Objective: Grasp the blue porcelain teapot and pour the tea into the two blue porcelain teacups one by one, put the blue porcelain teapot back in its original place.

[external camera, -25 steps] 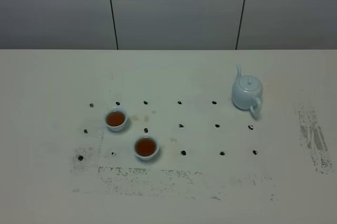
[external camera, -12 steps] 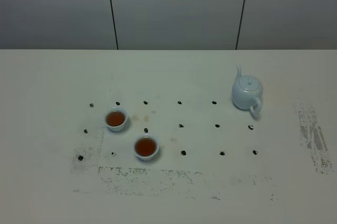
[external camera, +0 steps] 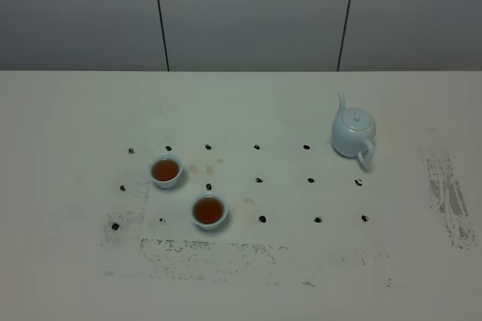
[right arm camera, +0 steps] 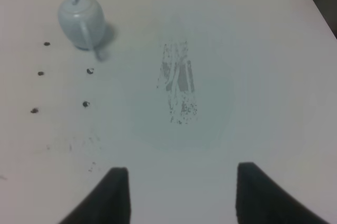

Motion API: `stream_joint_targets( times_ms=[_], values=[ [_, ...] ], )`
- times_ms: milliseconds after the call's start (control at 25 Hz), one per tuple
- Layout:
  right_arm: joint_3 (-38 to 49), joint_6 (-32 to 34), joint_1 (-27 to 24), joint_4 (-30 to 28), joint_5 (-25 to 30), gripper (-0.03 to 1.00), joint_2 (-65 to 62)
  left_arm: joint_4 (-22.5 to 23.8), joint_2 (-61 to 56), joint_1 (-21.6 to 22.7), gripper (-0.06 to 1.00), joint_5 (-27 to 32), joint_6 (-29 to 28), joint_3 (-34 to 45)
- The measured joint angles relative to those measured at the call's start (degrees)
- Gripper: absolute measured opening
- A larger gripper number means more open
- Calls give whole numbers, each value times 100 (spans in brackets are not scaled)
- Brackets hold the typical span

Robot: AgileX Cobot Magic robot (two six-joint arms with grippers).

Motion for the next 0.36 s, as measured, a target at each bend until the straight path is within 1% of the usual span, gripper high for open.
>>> stream_joint_targets(
  times_ms=[360],
  values=[
    [0, 0, 0, 0, 0, 44, 0, 0, 0, 0, 49, 0, 0, 0]
  ],
)
